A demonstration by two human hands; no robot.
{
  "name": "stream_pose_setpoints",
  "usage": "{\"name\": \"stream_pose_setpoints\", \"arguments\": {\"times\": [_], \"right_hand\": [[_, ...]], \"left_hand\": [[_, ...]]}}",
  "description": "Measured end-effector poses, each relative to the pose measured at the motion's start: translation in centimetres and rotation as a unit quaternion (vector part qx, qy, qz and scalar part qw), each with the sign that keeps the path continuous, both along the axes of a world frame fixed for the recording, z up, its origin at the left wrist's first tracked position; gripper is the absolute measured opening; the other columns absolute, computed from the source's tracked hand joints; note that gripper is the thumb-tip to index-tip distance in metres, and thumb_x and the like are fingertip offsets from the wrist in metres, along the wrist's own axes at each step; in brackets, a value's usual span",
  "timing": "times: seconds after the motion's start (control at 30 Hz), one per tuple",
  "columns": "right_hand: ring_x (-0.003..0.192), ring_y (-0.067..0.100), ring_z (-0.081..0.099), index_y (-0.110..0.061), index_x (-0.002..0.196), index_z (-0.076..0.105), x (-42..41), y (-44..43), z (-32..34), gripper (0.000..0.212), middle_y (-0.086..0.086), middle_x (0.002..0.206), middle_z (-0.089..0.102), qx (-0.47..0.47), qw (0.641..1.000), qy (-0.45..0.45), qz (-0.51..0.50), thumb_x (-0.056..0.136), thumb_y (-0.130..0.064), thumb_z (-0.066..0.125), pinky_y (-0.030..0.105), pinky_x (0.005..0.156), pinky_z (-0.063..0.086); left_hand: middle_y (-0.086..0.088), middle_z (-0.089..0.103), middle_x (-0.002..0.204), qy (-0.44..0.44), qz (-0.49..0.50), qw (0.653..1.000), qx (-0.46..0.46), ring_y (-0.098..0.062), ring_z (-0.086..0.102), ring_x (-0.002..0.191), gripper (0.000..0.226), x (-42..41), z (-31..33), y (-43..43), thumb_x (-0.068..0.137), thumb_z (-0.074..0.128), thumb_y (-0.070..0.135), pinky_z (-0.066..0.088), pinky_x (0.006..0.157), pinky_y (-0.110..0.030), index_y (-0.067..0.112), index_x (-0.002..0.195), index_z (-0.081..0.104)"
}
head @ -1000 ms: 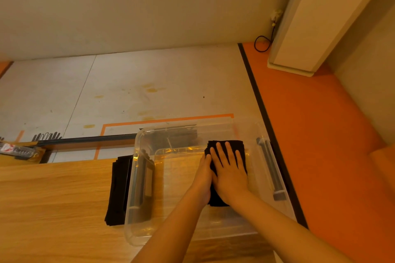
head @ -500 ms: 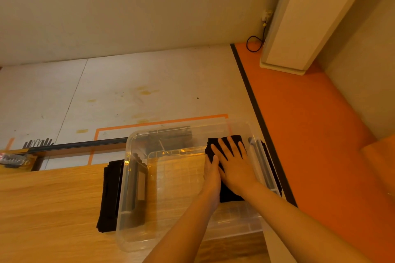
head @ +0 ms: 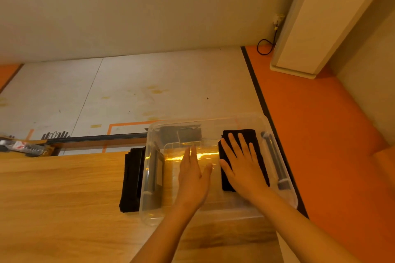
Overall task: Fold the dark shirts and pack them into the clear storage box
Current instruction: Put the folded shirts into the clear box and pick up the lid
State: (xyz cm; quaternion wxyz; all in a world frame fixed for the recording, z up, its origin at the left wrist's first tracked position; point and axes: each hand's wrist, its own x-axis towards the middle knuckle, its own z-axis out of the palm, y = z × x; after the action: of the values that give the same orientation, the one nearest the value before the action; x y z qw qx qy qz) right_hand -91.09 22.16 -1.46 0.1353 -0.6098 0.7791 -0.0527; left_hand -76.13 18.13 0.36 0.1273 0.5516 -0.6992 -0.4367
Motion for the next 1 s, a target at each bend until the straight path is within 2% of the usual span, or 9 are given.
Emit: {"name": "stream_pose_setpoints", "arguments": {"times": [0.17,0.27,0.4,0.47,0.57,0.67,0.77,0.93,1.0], "right_hand": [[0.141,0.015,-0.031,-0.036,0.145,-0.015,7.1,-0.3,2.0,0.08,-0.01,0.152,-0.029,-0.038,0.997,-0.071,0.007,0.075,-0.074,-0.025,0.03,0.11,-0.029],[0.138,0.011,-0.035,-0.036,0.14,-0.023,12.1,-0.8,3.7,0.081,-0.015,0.144,-0.037,-0.044,0.993,-0.105,0.002,0.068,-0.074,-0.029,0.031,0.112,-0.022],[0.14,0.011,-0.029,-0.031,0.151,-0.009,19.2,-1.9,4.7,0.109,-0.012,0.152,-0.029,-0.024,0.992,-0.121,-0.007,0.056,-0.074,-0.04,0.03,0.116,-0.012],[0.143,0.013,-0.024,-0.033,0.15,-0.01,22.2,-2.5,4.3,0.108,-0.01,0.154,-0.027,-0.004,0.99,-0.134,-0.041,0.056,-0.078,-0.036,0.034,0.12,-0.004],[0.146,0.019,-0.009,-0.027,0.152,0.003,25.6,-3.0,3.4,0.073,-0.005,0.154,-0.017,0.0,0.992,-0.109,-0.059,0.092,-0.067,0.016,0.041,0.121,0.012],[0.142,0.028,0.027,-0.015,0.141,0.047,28.3,-3.1,2.1,0.071,0.01,0.153,0.034,-0.101,0.993,0.002,-0.055,0.08,-0.04,0.072,0.044,0.109,0.033],[0.137,0.022,0.034,-0.015,0.135,0.053,31.2,-3.1,0.4,0.076,0.006,0.144,0.048,-0.115,0.993,0.026,-0.03,0.068,-0.039,0.081,0.039,0.104,0.033],[0.142,0.028,0.027,-0.008,0.147,0.029,34.3,-3.2,-3.2,0.09,0.012,0.155,0.025,0.001,0.998,0.009,-0.068,0.076,-0.035,0.077,0.04,0.109,0.033],[0.139,0.032,0.033,-0.004,0.144,0.037,34.7,-3.3,-4.2,0.091,0.017,0.152,0.032,0.027,0.996,0.012,-0.087,0.07,-0.036,0.08,0.042,0.11,0.036]], "left_hand": [[0.008,0.033,0.151,0.137,0.066,0.986,-0.061,-0.007,0.034,0.137,0.054,7.0,3.1,0.3,0.097,0.045,0.044,0.035,0.108,-0.027,0.032,0.147,0.028],[0.018,0.04,0.134,0.132,0.098,0.98,-0.111,0.008,0.041,0.119,0.041,11.4,3.7,-0.5,0.097,0.052,0.03,0.034,0.093,-0.012,0.037,0.135,0.036],[0.001,0.041,0.144,0.083,0.154,0.982,-0.072,-0.009,0.038,0.131,0.049,18.0,1.6,-2.8,0.096,0.055,0.019,0.034,0.106,-0.026,0.019,0.142,0.038],[-0.006,0.04,0.147,0.059,0.178,0.982,-0.017,-0.017,0.037,0.134,0.053,20.7,0.1,-3.8,0.096,0.056,0.02,0.035,0.108,-0.033,0.015,0.144,0.035],[-0.01,0.037,0.149,0.062,0.183,0.978,0.083,-0.023,0.036,0.136,0.058,23.0,-1.7,-5.1,0.096,0.057,0.024,0.036,0.107,-0.037,0.012,0.146,0.031],[-0.011,0.035,0.151,0.087,0.161,0.968,0.171,-0.025,0.036,0.138,0.064,24.0,-3.0,-6.3,0.095,0.057,0.03,0.035,0.107,-0.036,0.011,0.149,0.027],[-0.011,0.038,0.149,0.099,0.137,0.961,0.218,-0.025,0.04,0.135,0.066,24.5,-3.8,-7.9,0.095,0.057,0.035,0.036,0.11,-0.036,0.01,0.149,0.028],[-0.018,0.051,0.137,0.121,0.12,0.948,0.27,-0.033,0.051,0.124,0.068,24.4,-4.3,-11.2,0.092,0.062,0.034,0.046,0.1,-0.038,0.005,0.147,0.032],[-0.018,0.052,0.135,0.123,0.111,0.945,0.281,-0.032,0.053,0.122,0.069,24.1,-4.5,-12.3,0.092,0.063,0.031,0.047,0.093,-0.035,0.004,0.146,0.032]]}}
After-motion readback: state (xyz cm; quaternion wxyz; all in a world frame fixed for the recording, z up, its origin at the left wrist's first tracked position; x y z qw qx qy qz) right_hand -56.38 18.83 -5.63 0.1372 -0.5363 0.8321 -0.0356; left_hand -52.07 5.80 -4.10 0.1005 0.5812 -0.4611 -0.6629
